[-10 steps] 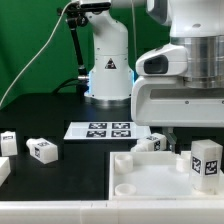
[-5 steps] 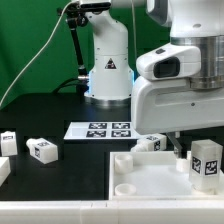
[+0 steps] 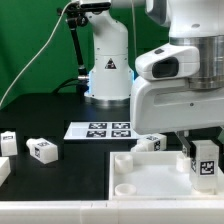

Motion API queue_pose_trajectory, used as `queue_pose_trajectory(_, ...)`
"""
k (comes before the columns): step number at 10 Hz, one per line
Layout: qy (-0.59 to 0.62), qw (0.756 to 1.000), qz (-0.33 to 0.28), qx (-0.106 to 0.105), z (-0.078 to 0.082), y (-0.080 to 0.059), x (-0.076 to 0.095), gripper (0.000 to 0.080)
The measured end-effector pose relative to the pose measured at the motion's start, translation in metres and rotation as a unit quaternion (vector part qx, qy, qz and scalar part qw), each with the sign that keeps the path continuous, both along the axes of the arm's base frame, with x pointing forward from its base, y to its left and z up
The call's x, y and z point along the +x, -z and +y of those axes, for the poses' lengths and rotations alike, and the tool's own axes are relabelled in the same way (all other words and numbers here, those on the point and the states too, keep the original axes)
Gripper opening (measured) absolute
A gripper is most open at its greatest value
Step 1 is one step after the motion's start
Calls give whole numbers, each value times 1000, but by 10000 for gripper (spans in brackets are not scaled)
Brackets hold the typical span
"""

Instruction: Assemble one leg

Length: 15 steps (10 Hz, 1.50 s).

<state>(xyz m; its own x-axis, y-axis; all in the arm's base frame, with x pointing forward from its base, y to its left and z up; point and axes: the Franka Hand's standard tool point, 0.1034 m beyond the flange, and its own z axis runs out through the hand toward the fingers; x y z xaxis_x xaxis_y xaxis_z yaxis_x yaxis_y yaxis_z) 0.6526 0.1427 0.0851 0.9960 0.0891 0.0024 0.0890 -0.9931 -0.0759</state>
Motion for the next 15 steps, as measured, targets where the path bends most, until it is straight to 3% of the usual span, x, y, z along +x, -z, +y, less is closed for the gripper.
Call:
queue_pose_trajectory(2,1,1000,0,0,0,0,0,282)
queue_pose_trajectory(5,184,983,2,4,1,1,0,282)
queue_pose_trajectory(7,304,953,4,14,0,1,0,282)
queue_pose_trajectory(9,427,904,12,17,2,2,0,284)
queue_pose_trajectory(11,482,876,20,22,1,2,0,284)
queue_pose_trajectory(12,501,864,24,25,3,2,-1,364)
queue_pose_trajectory(13,487,873,23,25,3,3,-1,364)
queue_pose_trajectory(14,472,881,23,23,3,3,-1,546)
queue_pose_trajectory(15,456,889,25,17,4,2,-2,628)
